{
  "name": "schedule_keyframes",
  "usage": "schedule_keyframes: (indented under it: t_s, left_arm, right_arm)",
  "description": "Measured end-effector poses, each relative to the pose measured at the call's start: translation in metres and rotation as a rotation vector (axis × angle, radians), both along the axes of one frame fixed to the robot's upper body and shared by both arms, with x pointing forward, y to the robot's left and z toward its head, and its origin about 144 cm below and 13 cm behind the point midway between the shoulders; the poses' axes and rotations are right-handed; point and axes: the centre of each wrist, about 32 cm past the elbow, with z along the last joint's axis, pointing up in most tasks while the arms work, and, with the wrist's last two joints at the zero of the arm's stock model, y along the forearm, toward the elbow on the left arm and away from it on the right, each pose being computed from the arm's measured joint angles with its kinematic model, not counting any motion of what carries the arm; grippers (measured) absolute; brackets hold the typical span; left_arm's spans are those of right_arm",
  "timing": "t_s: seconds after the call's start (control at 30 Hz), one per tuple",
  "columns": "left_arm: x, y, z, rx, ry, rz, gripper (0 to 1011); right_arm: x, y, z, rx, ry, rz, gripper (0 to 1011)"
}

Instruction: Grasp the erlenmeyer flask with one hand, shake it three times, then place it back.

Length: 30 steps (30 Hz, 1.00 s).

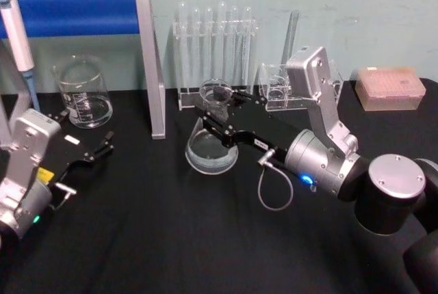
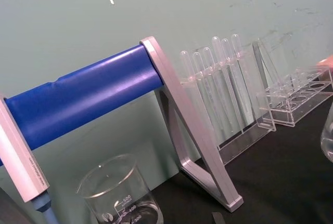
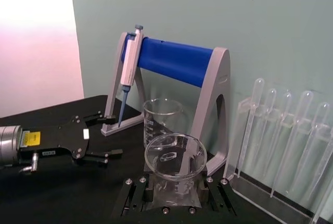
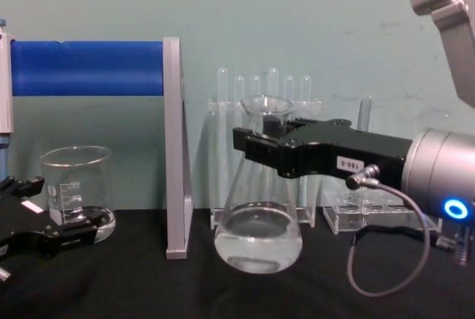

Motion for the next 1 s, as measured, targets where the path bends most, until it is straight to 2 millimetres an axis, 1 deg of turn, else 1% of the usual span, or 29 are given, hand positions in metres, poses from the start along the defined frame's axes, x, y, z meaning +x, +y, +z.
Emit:
schedule_keyframes:
  t_s: [0.63,1.0]
  left_arm:
    - [0.0,0.0,0.0,0.0,0.0,0.0,1001]
    - [0.0,0.0,0.0,0.0,0.0,0.0,1001]
  right_arm:
    - [0.01,-0.013,-0.02,-0.045,0.036,0.092,451]
    - [0.017,-0.015,-0.032,-0.039,0.053,0.144,450]
